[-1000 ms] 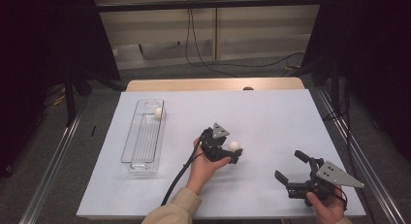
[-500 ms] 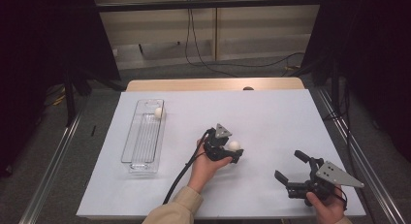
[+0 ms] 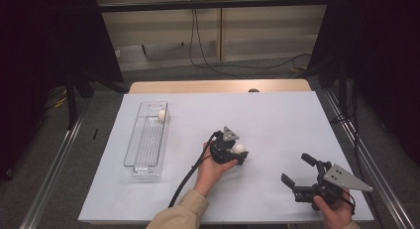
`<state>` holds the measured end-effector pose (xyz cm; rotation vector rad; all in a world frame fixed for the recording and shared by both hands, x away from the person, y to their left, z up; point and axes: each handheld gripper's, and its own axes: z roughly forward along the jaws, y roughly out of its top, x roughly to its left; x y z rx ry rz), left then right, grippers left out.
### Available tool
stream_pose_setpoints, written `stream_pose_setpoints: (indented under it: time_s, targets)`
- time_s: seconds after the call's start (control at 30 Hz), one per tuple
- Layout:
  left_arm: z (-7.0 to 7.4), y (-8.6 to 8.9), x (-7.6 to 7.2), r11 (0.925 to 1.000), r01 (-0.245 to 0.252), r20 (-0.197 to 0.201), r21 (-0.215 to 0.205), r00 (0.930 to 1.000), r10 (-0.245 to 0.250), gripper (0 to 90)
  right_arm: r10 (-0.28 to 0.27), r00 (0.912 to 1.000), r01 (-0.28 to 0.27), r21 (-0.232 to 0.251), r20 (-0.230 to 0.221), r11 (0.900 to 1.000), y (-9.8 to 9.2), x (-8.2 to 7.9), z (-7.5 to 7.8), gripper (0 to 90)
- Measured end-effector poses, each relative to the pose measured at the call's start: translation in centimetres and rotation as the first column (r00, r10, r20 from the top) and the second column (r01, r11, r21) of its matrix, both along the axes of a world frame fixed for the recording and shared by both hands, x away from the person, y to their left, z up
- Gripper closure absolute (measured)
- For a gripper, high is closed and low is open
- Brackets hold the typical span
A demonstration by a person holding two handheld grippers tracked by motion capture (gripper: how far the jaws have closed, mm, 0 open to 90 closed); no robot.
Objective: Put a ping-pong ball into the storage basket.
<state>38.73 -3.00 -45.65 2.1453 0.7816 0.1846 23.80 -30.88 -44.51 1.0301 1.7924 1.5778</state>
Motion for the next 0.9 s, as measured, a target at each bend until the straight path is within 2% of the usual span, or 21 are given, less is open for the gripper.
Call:
stream_pose_setpoints:
  time_s: [0.07, 0.27, 0.9]
  targets:
    - [-0.09, -0.17, 0.07, 1.0000, 0.008, -0.011, -0.003, 0.9999, -0.008, 37.9, 0.001, 1.0000, -0.001, -0.003, 0.000, 1.000, 0.02, 0.01, -0.02, 0.9]
    - [-0.16, -0.63, 0.09, 0.9995, 0.027, -0.005, 0.013, 0.9996, -0.027, 40.3, -0.002, 1.0000, 0.002, -0.001, -0.001, 1.000, -0.10, -0.01, -0.01, 0.9]
    - [-0.49, -0.48, 0.28, 0.9989, 0.024, -0.033, 0.040, 0.9992, -0.023, 49.9, 0.000, 1.0000, 0.000, -0.001, 0.002, 1.000, -0.06, -0.02, 0.04, 0.9]
